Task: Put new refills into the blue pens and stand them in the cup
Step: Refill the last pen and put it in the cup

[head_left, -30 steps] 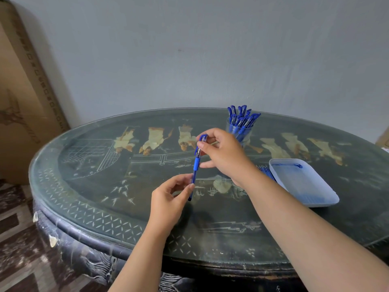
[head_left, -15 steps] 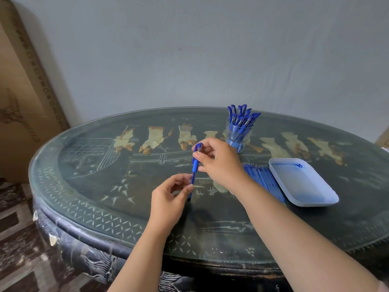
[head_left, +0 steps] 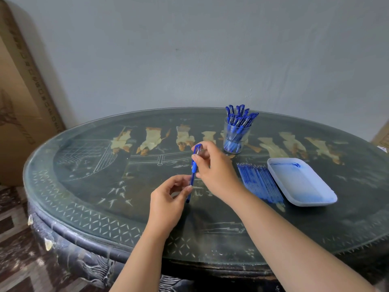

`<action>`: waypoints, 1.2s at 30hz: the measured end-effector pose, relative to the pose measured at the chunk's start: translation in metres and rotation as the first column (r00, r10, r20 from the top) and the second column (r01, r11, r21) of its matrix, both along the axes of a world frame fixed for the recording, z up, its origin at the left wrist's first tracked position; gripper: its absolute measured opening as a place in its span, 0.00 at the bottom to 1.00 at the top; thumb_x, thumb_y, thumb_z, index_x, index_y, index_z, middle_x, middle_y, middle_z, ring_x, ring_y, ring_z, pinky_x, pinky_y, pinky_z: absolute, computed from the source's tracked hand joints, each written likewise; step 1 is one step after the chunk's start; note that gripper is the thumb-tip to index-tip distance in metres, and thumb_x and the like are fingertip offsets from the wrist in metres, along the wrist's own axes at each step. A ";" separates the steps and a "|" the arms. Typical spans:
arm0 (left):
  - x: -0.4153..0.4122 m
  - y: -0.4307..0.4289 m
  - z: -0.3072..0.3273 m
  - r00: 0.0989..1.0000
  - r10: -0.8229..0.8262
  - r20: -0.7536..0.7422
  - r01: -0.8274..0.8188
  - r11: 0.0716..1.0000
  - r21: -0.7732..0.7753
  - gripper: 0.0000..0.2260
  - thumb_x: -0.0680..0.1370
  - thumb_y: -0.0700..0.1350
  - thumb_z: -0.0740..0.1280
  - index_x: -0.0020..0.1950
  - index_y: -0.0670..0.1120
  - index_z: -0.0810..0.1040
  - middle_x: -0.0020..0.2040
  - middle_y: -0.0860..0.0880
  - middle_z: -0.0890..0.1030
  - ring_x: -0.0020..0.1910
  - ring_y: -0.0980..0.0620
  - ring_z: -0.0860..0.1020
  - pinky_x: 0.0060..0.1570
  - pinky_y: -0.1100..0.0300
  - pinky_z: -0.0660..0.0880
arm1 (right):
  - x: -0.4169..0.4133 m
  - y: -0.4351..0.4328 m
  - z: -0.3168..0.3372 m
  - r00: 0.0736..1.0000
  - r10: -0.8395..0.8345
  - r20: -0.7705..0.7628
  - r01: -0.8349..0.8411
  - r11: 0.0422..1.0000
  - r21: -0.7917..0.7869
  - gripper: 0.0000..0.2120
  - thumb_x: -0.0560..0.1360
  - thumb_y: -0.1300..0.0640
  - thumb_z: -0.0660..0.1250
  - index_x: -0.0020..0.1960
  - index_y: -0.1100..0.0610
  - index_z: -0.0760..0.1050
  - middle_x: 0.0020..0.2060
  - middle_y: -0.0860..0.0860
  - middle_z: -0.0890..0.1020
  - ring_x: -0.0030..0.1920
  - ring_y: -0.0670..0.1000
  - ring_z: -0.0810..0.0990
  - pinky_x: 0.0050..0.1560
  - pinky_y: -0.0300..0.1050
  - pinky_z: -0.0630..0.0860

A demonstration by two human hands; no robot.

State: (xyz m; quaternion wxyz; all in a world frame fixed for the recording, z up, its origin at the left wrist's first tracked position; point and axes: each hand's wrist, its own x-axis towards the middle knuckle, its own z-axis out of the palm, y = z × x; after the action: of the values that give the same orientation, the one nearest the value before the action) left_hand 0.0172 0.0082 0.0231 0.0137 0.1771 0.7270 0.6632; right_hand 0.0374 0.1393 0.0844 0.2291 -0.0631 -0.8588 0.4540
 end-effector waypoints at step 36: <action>-0.038 0.017 0.004 0.973 0.231 -0.024 -0.232 0.965 -0.124 0.06 0.79 0.44 0.68 0.48 0.54 0.81 0.42 0.55 0.83 0.45 0.68 0.78 0.42 0.72 0.70 | -0.077 0.168 0.087 0.881 -0.406 -0.242 0.462 0.850 0.252 0.14 0.78 0.55 0.68 0.62 0.55 0.71 0.36 0.50 0.80 0.43 0.55 0.80 0.45 0.47 0.73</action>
State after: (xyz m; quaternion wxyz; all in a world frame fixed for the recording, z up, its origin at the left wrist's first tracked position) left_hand -0.0210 0.0256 0.0273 -0.0560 0.0929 0.7832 0.6122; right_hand -0.0399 0.3073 0.1717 0.4093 -0.1791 -0.8569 0.2571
